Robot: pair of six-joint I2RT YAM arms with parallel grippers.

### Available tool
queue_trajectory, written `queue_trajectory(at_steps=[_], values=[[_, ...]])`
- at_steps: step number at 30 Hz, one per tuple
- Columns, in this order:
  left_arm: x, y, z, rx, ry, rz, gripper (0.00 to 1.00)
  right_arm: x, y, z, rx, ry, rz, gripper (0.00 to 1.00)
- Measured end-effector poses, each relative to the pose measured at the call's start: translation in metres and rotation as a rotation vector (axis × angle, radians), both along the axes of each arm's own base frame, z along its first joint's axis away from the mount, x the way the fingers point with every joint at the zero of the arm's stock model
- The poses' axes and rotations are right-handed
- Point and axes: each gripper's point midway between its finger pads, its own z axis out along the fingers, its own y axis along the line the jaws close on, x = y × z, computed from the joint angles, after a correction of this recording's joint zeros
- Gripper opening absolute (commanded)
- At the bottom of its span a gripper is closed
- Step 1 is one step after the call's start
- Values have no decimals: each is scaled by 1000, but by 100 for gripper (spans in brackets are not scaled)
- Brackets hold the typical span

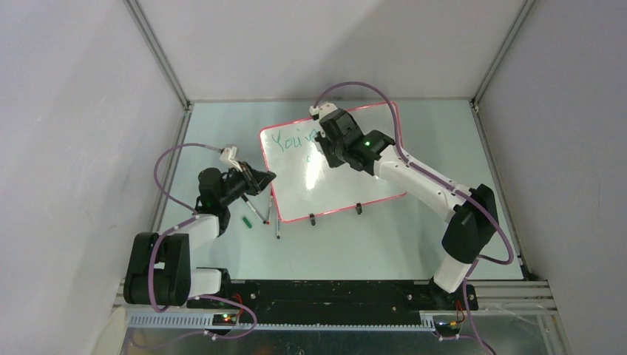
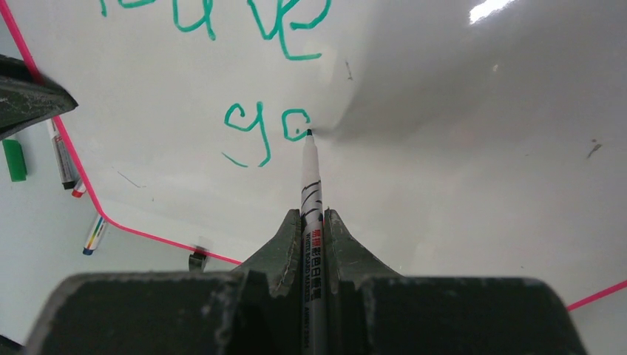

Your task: Write a sentence on the whiteboard

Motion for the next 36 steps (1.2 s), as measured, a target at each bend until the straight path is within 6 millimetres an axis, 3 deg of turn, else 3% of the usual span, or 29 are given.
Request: queue_trajectory(at_steps=[8,25,36], values=[[0,0,0,0,0,0,1,9,-1,14,15,-32,-22,0],[0,0,0,0,-1,-1,1,0,11,10,83,19,49,0],[0,0,0,0,-1,-1,1,-4,-27,36,183,-11,4,0]])
